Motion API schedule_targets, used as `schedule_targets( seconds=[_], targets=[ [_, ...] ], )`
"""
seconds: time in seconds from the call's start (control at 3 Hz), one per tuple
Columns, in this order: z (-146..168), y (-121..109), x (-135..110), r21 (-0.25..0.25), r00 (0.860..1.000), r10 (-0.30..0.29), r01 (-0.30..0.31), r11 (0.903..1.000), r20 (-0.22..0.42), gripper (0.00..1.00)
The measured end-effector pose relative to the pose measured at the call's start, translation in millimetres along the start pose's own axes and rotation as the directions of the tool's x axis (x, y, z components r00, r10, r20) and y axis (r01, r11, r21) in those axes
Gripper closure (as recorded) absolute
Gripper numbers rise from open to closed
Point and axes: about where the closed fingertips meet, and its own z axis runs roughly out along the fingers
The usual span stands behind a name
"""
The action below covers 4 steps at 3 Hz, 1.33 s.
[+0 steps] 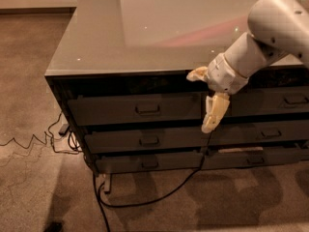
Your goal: Open top drawer
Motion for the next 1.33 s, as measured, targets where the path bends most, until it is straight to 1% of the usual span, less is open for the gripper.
schedule_targets(
  seconds=[0.33, 0.67, 1.0, 1.33],
  targets=[
    [41, -17, 5, -0.039, 1.000, -0.001, 0.002, 0.9992, 0.018, 0.00],
    [69, -34, 8, -0.005, 0.998, -0.008, 0.008, 1.0000, -0.063, 0.00],
    [77, -43, 10, 0.073, 0.982, 0.009, 0.004, 0.9973, -0.190, 0.00],
    [79, -43, 14, 0.078, 0.978, 0.021, -0.005, 0.9970, -0.205, 0.00]
  ],
)
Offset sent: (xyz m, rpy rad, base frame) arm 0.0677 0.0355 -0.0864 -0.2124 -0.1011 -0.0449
